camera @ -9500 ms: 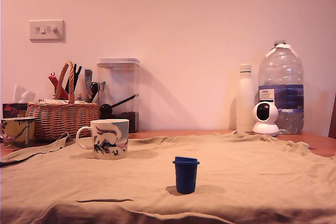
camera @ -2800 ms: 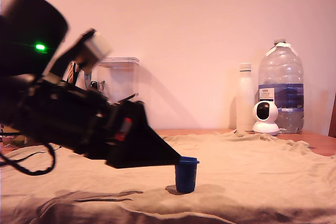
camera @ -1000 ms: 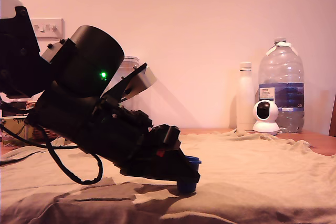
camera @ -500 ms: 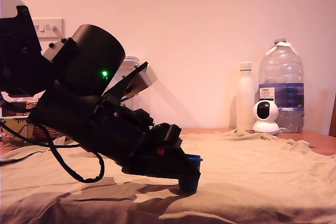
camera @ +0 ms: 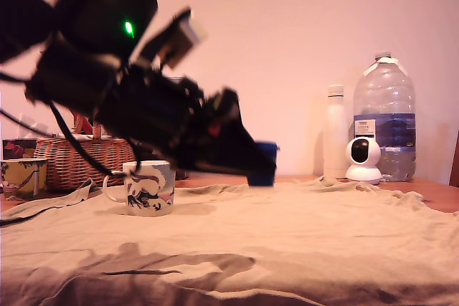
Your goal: Pick up the coffee capsules on the table and drop them inside the coffee cup
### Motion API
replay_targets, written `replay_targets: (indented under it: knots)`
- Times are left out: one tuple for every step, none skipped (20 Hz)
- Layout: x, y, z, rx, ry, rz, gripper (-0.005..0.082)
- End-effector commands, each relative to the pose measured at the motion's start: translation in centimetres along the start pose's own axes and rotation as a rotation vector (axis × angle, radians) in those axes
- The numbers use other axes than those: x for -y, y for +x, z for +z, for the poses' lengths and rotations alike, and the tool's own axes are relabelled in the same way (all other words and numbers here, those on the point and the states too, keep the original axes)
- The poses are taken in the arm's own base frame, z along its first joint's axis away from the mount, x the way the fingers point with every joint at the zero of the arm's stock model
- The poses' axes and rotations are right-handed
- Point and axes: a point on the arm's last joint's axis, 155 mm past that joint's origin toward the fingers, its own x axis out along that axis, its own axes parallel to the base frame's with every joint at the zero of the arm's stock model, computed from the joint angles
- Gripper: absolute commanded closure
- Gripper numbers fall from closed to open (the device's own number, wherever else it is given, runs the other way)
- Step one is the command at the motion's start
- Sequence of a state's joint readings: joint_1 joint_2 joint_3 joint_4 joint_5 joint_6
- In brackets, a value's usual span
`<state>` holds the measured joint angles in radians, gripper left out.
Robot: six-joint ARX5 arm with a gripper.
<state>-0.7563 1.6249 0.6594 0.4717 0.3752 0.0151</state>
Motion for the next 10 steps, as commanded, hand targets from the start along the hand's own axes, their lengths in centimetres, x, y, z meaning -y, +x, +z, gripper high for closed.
replay_targets:
  knots:
    - [-0.2,-0.7,0.6,0.004,0.016,0.009,0.0524]
    - [-0.4,-1.2,0.9,0.006,0.012,0.016,0.0524]
    - [-0.7,-1.8,1.1,0.006,0.007,0.027,0.0524]
    - [-1.2,-2.3,1.3,0.006,-0.001,0.039,0.0524]
    - [-1.6,-2.8,1.5,0.003,-0.005,0.052,0.0524]
    - [-2.1,-3.3,1.6,0.001,0.001,0.065,0.0524]
    - [-2.6,-3.8,1.6,-0.002,-0.001,0.08,0.0524]
    - [-3.3,-4.4,1.7,-0.003,-0.011,0.097,0.0524]
    - [-3.9,-4.9,1.7,-0.005,-0.021,0.113,0.0524]
    - [-4.5,-5.5,1.8,-0.004,-0.029,0.13,0.0524]
